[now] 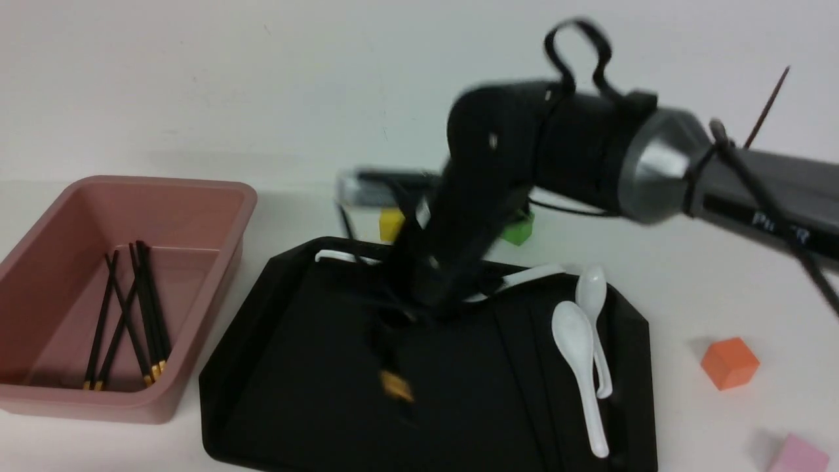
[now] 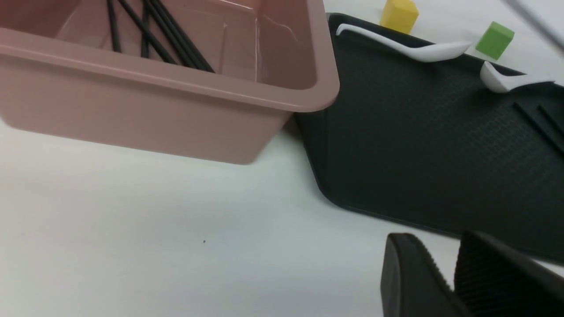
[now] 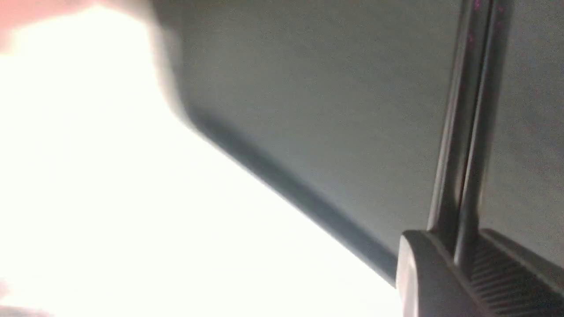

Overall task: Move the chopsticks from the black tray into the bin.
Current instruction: Use the right arm to put the chopsticks into the lunch box

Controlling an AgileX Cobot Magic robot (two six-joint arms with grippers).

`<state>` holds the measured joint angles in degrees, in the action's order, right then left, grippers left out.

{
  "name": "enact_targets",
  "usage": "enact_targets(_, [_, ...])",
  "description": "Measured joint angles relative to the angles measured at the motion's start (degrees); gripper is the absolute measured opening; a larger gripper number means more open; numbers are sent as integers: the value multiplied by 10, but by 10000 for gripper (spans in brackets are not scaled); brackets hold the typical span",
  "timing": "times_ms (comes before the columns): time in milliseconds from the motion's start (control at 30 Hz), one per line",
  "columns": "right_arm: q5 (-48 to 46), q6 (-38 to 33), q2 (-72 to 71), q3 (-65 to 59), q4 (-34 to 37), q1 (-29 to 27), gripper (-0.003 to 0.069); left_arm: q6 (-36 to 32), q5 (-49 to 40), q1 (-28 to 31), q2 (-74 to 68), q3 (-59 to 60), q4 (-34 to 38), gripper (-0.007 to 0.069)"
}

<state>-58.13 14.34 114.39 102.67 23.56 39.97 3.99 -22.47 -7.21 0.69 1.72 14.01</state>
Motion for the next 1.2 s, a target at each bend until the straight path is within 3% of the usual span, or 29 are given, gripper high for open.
enact_targets(233, [134, -205, 92, 184, 188, 29, 141, 0, 0, 0, 0, 0, 0, 184])
enact_targets(533, [293, -347, 231, 308, 267, 84, 143, 0, 0, 0, 0, 0, 0, 186])
enact_targets(700, [355, -405, 272, 310, 275, 105, 169, 0, 0, 0, 0, 0, 0, 192])
enact_targets(967, [321, -414, 289, 311, 238, 107, 265, 0, 0, 0, 0, 0, 0, 200])
enact_targets(1100, [265, -394, 275, 312, 192, 98, 251, 0, 0, 0, 0, 0, 0, 204])
enact_targets(1200, [174, -368, 230, 312, 119, 83, 187, 0, 0, 0, 0, 0, 0, 209])
